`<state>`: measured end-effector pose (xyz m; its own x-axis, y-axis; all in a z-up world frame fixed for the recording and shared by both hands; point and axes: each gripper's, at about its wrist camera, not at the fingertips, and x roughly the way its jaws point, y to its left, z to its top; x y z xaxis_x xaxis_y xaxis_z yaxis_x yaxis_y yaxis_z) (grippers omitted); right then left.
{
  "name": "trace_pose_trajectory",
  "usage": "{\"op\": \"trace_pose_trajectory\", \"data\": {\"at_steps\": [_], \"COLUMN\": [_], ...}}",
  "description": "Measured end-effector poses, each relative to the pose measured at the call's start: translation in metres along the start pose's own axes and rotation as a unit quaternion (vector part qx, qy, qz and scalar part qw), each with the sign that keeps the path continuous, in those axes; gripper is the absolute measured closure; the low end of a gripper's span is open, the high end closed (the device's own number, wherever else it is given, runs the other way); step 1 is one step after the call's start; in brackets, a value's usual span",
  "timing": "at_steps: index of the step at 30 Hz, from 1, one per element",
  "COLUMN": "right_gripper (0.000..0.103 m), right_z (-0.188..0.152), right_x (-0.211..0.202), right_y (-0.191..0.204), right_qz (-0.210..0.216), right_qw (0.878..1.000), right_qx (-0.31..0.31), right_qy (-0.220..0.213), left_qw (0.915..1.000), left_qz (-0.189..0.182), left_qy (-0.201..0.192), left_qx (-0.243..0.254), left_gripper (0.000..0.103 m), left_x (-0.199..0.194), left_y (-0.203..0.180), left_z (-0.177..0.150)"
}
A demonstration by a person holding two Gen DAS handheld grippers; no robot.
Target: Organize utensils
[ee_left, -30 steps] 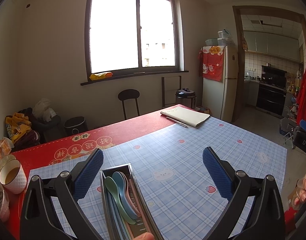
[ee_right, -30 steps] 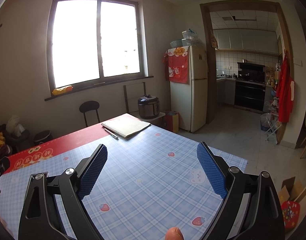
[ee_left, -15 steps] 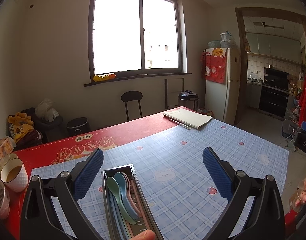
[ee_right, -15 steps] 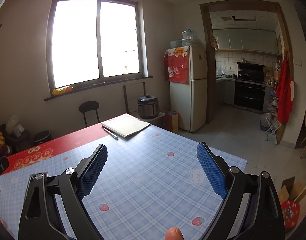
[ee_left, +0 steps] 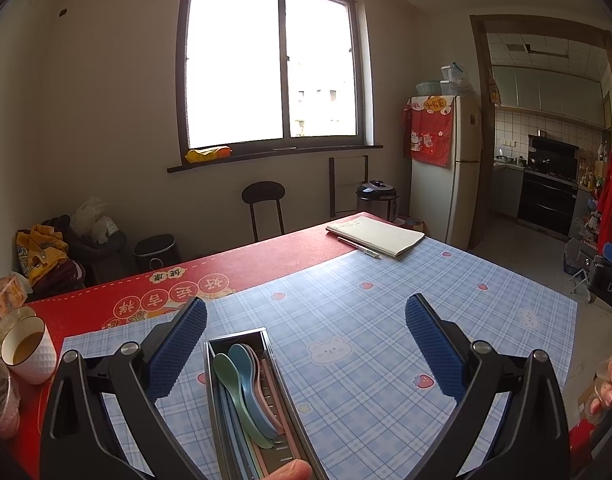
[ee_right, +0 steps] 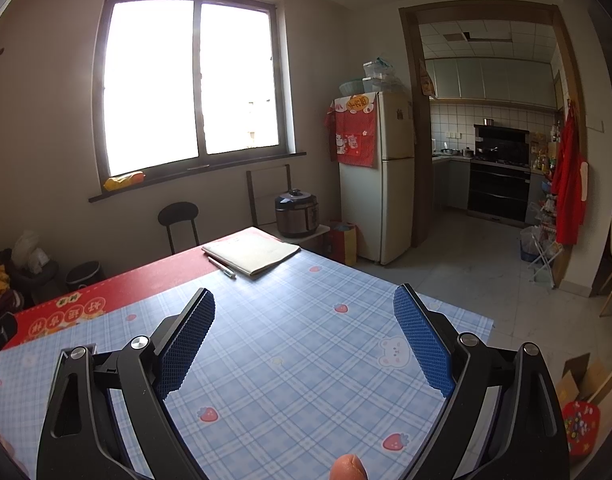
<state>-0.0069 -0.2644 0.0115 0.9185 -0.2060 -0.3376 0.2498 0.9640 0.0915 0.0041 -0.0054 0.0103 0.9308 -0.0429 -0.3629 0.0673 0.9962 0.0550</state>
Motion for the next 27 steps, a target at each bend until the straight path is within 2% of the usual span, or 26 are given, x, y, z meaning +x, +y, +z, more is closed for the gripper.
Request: {"op": "trace_pose_trajectory", "data": {"at_steps": [23,27], "right_gripper": [0.015,0.015], "right_z": [0.0005,0.0001], "right_x": [0.0004,0.0001], "right_y": [-0.0007,-0.0012], "right_qz": [0.0,0.0], "right_qw": [1.0,1.0], "right_qx": [0.0,0.002], "right_qy": [0.001,0.003], "left_qw": [1.0,1.0], "left_qz": [-0.005,0.003], "left_qy": [0.002,0.003], "left_qx": [-0.004,-0.002], "left_gripper": [0.006,0.006], "left_x": [0.0014,0.0032], "left_y": [0.0009,0.0007], "left_z": [-0.0022,-0.0054]}}
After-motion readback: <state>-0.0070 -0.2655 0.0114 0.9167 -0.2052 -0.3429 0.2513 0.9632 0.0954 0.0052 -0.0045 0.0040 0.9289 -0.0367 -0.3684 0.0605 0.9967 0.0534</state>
